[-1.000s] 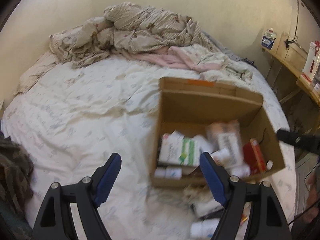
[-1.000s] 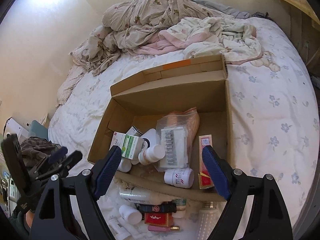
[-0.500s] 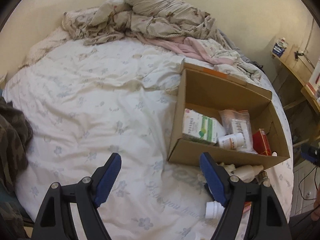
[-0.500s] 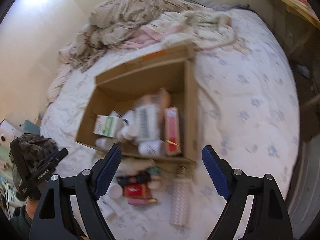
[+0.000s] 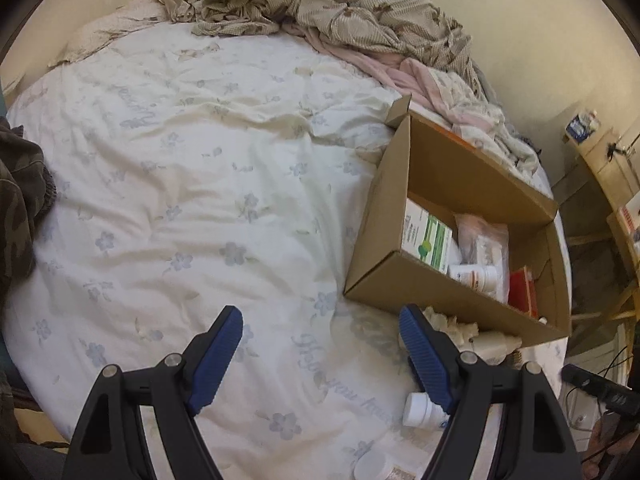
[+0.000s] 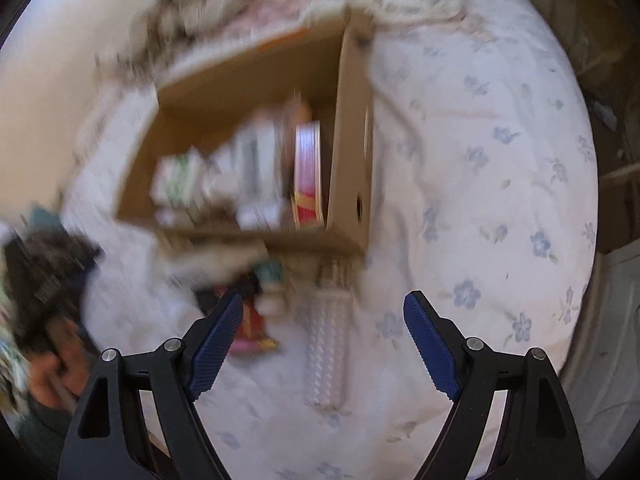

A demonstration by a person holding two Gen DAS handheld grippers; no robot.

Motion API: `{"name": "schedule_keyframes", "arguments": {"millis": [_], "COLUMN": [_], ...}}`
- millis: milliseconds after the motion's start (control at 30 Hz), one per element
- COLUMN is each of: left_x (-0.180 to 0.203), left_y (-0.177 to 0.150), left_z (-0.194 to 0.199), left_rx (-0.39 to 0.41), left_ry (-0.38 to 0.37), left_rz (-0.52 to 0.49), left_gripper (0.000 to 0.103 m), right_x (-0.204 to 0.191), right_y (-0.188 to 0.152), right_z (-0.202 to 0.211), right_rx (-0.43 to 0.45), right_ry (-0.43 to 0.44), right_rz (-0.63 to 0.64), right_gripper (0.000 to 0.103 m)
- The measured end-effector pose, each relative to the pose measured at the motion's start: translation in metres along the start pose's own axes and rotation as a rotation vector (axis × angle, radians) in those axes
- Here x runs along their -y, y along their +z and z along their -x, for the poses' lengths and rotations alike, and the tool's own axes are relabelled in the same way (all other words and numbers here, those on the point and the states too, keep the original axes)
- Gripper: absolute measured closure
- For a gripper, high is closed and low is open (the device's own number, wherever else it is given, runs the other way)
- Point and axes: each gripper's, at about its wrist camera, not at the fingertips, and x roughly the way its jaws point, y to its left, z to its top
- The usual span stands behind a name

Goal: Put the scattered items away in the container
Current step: 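Grasp the LED corn bulb with right gripper while left gripper grasps a white pill bottle, then lower the bulb and pill bottle into the box and open both grippers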

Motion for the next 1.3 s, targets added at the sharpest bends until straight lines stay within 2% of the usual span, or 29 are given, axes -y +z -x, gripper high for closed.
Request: {"name": "schedule_keyframes", "arguments": {"millis": [67,167,233,300,400,500,600,833,867,900,1100,1300], "left_x": [0.005,0.015,0.024,0.031,0.045,0.057,0.066,0.088,0.089,0.090,0.084,0.059], "left_y": [-0.004,-0.014,-0.024,-0.029,-0.037,-0.047,-0.057,-0.070,-0.072,-0.073,-0.070,-0.055], "left_z": [-0.008,-0.028,-0.038,-0.038,-0.042,-0.051,-0.058,-0.075,-0.076,-0.075,-0.050,-0.021], "left_rx": [-0.038,-0.160,-0.238,-0.255,-0.306,-0.371,-0.407,-0.434,-0.434,-0.427,-0.343,-0.228], "left_ry": [0.008,-0.009,-0.061,-0.121,-0.214,-0.241,-0.260,-0.235,-0.240,-0.230,-0.213,-0.151], "left_rz": [-0.029,-0.074,-0.096,-0.100,-0.118,-0.154,-0.170,-0.260,-0.271,-0.284,-0.295,-0.244], "left_gripper": [0.022,0.022,0.022,0.022,0.022,0.022,0.022,0.025,0.042,0.052,0.052,0.052], "right_x": [-0.004,-0.009,-0.014,-0.016,-0.017,-0.014,-0.011,0.004,0.006,0.009,0.030,0.058], "right_y": [-0.004,-0.008,-0.012,-0.016,-0.017,-0.015,-0.017,-0.023,-0.024,-0.026,-0.030,-0.019], "right_z": [-0.018,-0.046,-0.061,-0.074,-0.078,-0.075,-0.071,-0.055,-0.052,-0.046,-0.019,0.026], "right_rx": [-0.054,-0.130,-0.173,-0.209,-0.207,-0.188,-0.179,-0.147,-0.140,-0.127,-0.056,0.087], "right_ry": [-0.027,-0.061,-0.107,-0.155,-0.172,-0.179,-0.175,-0.170,-0.167,-0.160,-0.163,-0.116], "right_rz": [0.010,0.017,0.048,0.071,0.090,0.079,0.081,0.037,0.033,0.028,-0.036,-0.177], "right_gripper": [0.020,0.029,0.037,0.051,0.057,0.067,0.067,0.068,0.068,0.068,0.068,0.068]}}
